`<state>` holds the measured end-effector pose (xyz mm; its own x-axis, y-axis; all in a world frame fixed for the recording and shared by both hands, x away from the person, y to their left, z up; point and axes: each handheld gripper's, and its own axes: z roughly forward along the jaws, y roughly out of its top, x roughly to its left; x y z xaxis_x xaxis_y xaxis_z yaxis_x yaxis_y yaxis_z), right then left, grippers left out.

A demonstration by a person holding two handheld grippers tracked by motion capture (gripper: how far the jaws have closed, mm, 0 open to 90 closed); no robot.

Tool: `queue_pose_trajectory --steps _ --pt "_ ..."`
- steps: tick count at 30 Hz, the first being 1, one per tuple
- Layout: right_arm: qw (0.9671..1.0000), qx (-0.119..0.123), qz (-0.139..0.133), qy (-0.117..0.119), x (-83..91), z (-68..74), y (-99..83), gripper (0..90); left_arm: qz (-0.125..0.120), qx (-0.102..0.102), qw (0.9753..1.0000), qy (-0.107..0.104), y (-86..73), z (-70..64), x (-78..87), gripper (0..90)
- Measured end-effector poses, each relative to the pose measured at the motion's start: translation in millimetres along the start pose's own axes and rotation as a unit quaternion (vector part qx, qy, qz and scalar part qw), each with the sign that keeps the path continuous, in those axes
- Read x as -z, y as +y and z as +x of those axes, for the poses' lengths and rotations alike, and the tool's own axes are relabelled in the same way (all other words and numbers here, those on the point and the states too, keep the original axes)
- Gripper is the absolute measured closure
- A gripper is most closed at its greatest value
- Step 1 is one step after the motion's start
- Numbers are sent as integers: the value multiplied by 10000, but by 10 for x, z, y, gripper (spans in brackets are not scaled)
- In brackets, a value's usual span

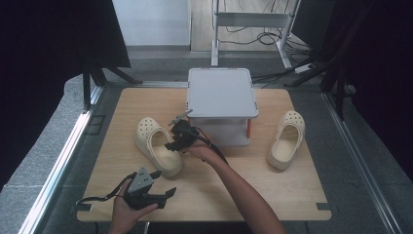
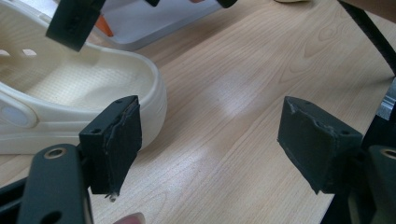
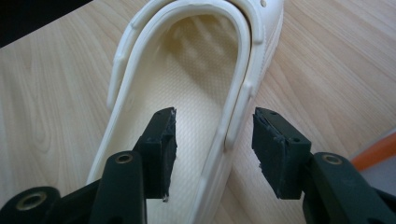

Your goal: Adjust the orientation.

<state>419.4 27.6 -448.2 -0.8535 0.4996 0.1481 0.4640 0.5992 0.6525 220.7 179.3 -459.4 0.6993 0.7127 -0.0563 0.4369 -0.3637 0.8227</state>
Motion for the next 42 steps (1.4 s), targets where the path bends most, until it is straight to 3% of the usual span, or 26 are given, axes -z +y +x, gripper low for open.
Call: queue_pose_trajectory --steps 12,23,28,38,42 --pt "9995 -73 248 -191 -233 -39 175 548 25 -19 10000 9 -7 -3 -12 221" --pt "9982 -218 460 -314 -350 -70 233 699 26 -21 10000 14 -8 -3 -13 221" --pt "9970 -424 559 -336 -359 -88 242 749 17 -22 10000 30 -7 -1 -7 221" --pt "9965 -706 326 -296 -325 -91 241 782 48 -24 10000 35 -15 -9 -32 221" --pt "9977 -615 170 -233 -237 -37 239 785 28 -38 10000 75 -12 0 -19 222"
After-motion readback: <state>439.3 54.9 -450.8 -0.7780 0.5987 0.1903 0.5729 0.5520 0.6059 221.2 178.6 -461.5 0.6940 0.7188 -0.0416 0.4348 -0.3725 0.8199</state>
